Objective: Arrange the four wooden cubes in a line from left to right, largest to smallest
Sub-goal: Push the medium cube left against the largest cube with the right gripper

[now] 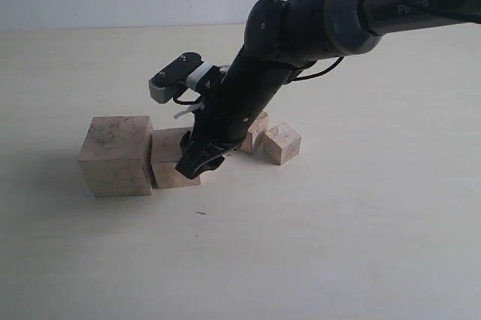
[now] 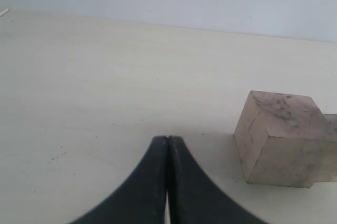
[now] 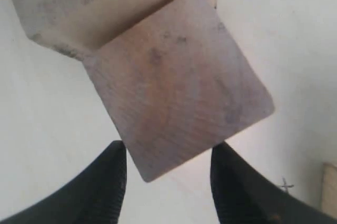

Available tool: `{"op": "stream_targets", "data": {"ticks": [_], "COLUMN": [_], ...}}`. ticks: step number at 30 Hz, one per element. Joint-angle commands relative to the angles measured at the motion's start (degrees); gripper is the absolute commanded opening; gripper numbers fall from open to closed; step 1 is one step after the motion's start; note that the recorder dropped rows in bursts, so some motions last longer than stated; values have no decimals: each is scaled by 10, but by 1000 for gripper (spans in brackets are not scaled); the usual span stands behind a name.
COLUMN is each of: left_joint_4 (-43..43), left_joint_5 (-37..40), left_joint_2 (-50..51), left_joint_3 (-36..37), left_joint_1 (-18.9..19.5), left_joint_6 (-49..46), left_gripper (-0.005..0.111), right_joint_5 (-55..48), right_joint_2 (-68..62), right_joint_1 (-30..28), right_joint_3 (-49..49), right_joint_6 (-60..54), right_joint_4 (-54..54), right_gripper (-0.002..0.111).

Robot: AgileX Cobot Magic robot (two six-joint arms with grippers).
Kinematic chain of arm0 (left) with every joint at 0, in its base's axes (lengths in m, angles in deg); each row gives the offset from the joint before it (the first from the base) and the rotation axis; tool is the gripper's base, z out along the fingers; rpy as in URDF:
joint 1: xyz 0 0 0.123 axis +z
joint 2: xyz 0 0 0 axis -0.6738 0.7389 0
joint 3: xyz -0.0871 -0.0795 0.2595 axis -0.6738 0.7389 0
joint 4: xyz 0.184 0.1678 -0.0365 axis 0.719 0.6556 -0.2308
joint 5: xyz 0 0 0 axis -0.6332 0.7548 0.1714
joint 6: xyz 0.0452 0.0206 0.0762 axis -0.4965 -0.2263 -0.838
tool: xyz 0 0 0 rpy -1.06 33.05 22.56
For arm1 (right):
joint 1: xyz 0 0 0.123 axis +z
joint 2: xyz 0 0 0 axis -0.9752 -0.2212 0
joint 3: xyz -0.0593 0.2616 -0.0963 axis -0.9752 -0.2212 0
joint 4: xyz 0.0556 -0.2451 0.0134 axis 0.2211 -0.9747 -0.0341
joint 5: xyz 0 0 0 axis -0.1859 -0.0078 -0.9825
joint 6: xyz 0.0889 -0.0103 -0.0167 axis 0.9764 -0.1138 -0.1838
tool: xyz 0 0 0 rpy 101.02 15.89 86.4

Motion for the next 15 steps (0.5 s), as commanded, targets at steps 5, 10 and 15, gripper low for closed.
{"op": "stream_targets", "data": {"ticks": [5, 10, 15], "left_joint_4": [2, 2, 2], "left_joint_5": [-5, -5, -5], "left_joint_2": [-3, -3, -3], "left_joint_3": [0, 0, 0], "left_joint_1": [-3, -3, -3], "left_joint_6": [2, 2, 2], "left_gripper": [0, 0, 0], "right_joint_5": [-10, -9, -8], "right_joint_2": [1, 1, 1], "right_joint_1": [1, 1, 1], "right_joint_3": [4, 4, 4], "right_joint_6": [-18, -22, -21], "right_joint_4": [36, 36, 32], "right_gripper": [48, 48, 48]}}
